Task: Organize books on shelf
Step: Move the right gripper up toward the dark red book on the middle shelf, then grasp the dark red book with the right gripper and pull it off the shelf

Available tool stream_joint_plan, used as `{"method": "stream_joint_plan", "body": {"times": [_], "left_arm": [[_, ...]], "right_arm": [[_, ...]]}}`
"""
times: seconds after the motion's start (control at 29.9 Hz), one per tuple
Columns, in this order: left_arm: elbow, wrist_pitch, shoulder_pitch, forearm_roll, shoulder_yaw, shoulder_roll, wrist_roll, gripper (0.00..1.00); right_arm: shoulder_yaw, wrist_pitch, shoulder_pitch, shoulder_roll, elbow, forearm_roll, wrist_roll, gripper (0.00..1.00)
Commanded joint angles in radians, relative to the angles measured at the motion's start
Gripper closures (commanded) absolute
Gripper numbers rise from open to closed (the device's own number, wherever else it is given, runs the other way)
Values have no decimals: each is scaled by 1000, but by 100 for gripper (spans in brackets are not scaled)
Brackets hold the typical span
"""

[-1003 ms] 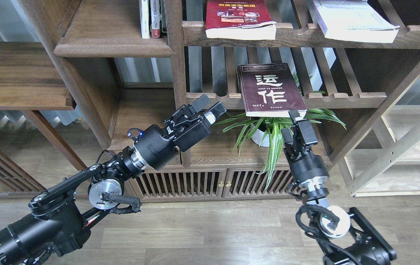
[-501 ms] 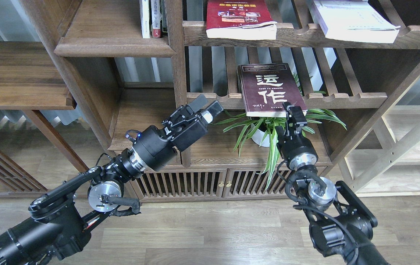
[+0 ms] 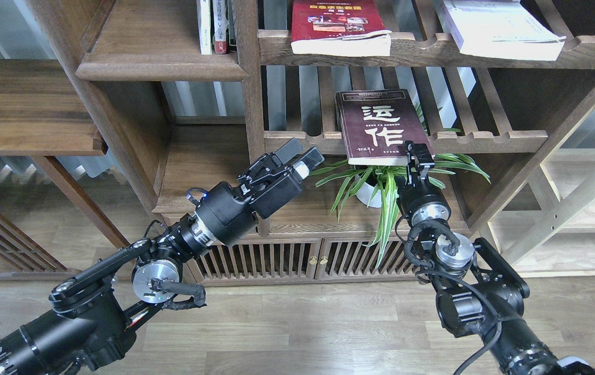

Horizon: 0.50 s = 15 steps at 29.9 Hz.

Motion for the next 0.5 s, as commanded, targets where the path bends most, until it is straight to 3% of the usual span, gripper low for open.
{"method": "stream_joint_plan", "body": {"times": [0.0,0.37,0.47], "left_arm": [[-1,0,-1,-1,-2,1,0,1],[4,0,1,-1,-17,5,1,1],[7,0,1,-1,-15,5,1,1]], "right_arm": [[0,0,49,0,-57,38,-1,4],[-5,-13,94,0,-92,39,-4,12],[-3,-14,92,0,-95,39,-4,21]]}}
